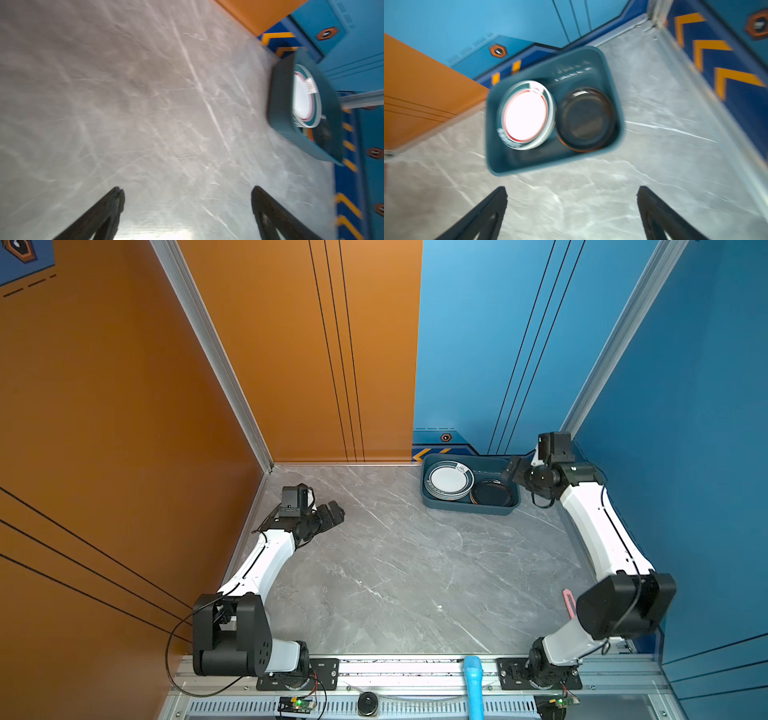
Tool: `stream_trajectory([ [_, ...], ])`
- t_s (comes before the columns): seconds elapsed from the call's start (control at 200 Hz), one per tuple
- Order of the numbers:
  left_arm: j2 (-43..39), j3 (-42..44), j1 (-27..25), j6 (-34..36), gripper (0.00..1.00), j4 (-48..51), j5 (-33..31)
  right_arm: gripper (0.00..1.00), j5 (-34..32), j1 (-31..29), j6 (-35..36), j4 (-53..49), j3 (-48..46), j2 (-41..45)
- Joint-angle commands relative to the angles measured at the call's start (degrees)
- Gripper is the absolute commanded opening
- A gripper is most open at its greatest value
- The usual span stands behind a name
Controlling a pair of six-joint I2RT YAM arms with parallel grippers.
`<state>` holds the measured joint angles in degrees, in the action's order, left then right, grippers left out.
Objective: Place the plates into the plastic bin on the countertop
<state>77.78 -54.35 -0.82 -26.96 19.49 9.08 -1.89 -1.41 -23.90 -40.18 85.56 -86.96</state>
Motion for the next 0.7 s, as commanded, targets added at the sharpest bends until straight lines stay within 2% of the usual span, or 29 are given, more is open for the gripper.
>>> stream_trajectory([
  [0.0,-4.43,6.21,0.19,6.09,0.98,-3.21,-17.33,1.0,-11.18,-0.45,5.08,12.92,-15.23,4.33],
  [0.125,-7.98,17.43,0.23,12.01,0.98,-22.88,-21.62,1.0,-17.18,-0.72,4.83,24.91,-29.18,9.39],
  [0.285,-4.18,27.05,0.72,15.57,0.98,-47.76,-24.9,1.0,-22.87,-2.77,11.33,52.3,-46.69,11.77],
  [0.3,-3.84,26.57,1.16,14.98,0.98,-47.34,-24.41,1.0,-22.48,-2.8,12.31,55.63,-48.27,11.62],
  [0.335,-3.02,23.09,2.01,13.48,0.98,-39.77,-24.45,1.0,-21.16,-2.81,14.59,62.98,-51.65,10.94],
  [0.385,-1.01,21.81,2.6,12.76,0.98,-38.82,-24.58,1.0,-18.47,-2.8,18.34,70.93,-54.68,9.26],
  [0.44,0.95,21.26,2.77,14.83,0.98,-37.77,-22.49,1.0,-19.01,-2.75,18.85,67.23,-52.35,8.36],
  [0.521,3.9,27.32,2.31,18.15,0.98,-52.25,-20.37,1.0,-21.58,-2.09,16.21,63.63,-49.66,6.53],
  [0.546,3.45,26.6,2.79,18.2,0.98,-50.42,-19.54,1.0,-21.99,-1.75,15.09,63.3,-49.11,6.1],
  [0.586,3.17,25.88,2.77,18.5,0.98,-48.35,-21.59,1.0,-21.79,-1.05,13.56,61.92,-48.17,5.64],
  [0.691,4.19,30.38,3.28,20.18,0.98,-59.72,-21.41,1.0,-20.96,0.0,10.91,58.91,-47.07,5.31],
])
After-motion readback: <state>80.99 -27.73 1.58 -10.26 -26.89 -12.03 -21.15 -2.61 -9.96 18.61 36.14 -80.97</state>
